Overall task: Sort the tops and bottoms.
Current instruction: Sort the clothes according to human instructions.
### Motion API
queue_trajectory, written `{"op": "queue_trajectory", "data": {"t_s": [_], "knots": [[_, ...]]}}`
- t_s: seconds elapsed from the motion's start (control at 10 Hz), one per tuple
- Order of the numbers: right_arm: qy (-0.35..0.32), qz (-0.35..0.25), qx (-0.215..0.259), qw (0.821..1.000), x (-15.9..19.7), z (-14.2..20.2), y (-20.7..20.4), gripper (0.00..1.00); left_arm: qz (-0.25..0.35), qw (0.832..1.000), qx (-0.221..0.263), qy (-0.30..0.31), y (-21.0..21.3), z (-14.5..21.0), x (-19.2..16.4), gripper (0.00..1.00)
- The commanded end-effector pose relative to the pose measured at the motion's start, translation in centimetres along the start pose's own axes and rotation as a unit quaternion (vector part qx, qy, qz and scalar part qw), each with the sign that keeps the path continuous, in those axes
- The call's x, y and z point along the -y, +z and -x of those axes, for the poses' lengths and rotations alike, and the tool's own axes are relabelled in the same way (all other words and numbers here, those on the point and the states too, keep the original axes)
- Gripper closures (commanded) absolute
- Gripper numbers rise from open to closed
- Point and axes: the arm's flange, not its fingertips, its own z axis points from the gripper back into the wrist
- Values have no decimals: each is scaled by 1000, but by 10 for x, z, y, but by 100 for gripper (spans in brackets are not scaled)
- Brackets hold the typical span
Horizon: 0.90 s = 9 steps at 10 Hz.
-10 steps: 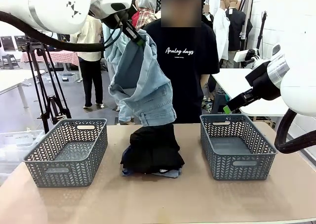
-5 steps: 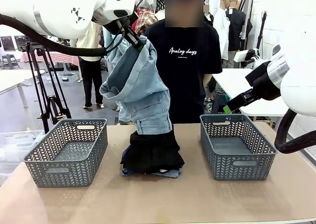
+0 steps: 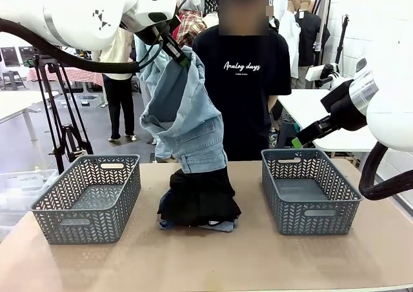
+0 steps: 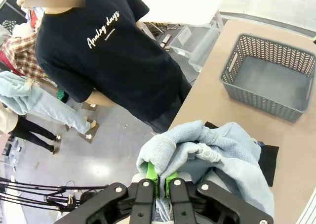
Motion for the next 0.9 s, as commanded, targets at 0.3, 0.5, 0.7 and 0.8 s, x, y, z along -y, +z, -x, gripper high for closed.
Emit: {"op": "queue_trajectory", "data": {"t_s": [0.3,0.5,0.7,0.8], "knots": [[-4,-8,3,1000,0,0,-1,0,0,1000,9,8,7,-2,-3,100],[-4,-8,3,1000,0,0,-1,0,0,1000,9,8,7,-2,-3,100],[-4,-8,3,1000,0,0,-1,0,0,1000,9,8,7,-2,-3,100],[-4,-8,3,1000,0,0,-1,0,0,1000,9,8,7,-2,-3,100]]}}
